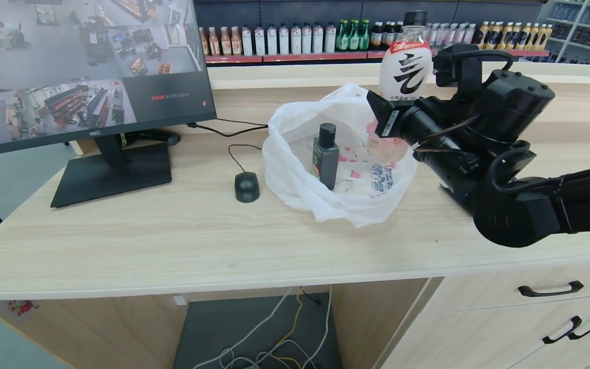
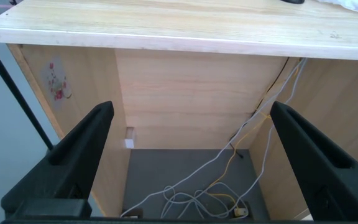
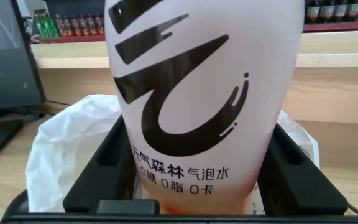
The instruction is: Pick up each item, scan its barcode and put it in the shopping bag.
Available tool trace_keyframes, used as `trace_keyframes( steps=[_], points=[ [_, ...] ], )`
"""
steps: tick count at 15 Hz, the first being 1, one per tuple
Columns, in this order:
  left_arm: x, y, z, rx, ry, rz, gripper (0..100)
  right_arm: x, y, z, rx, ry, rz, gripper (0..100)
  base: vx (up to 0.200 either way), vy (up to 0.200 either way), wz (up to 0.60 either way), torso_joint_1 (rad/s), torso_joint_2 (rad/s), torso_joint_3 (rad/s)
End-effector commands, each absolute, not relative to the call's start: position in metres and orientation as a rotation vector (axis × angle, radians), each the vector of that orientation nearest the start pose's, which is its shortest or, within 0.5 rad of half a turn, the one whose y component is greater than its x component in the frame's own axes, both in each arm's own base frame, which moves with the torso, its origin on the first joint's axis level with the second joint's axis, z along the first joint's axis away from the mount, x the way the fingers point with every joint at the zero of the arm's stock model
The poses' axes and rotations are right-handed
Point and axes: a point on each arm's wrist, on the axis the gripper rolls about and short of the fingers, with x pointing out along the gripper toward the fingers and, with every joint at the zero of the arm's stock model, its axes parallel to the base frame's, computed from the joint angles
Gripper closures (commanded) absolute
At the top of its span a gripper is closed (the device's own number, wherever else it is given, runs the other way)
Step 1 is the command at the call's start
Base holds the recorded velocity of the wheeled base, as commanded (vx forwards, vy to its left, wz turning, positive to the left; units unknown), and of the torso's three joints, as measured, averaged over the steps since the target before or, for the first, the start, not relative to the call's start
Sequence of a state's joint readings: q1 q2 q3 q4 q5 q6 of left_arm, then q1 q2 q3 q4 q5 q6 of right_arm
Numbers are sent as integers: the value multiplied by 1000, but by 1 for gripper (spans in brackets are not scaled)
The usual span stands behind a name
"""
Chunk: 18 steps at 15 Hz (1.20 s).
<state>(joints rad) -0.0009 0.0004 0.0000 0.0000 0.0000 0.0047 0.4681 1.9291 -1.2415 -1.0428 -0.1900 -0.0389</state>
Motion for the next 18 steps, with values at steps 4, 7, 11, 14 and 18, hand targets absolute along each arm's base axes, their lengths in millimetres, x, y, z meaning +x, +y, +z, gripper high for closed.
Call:
trace_keyframes(
  steps=[4, 7, 11, 14, 18],
  points=[
    [-23, 0, 75, 5, 0, -2, 0, 374, 179, 241, 68, -316, 260, 100, 0, 0, 0, 0, 0, 0],
    [-23, 0, 75, 5, 0, -2, 0, 385, 177, 225, 64, -301, 243, 100, 0, 0, 0, 0, 0, 0],
    [-23, 0, 75, 5, 0, -2, 0, 395, 175, 210, 59, -270, 234, 100, 0, 0, 0, 0, 0, 0],
    [-23, 0, 75, 5, 0, -2, 0, 397, 174, 205, 59, -261, 230, 100, 0, 0, 0, 0, 0, 0],
    [-23, 0, 75, 5, 0, -2, 0, 402, 174, 195, 57, -265, 224, 100, 0, 0, 0, 0, 0, 0]
  ],
)
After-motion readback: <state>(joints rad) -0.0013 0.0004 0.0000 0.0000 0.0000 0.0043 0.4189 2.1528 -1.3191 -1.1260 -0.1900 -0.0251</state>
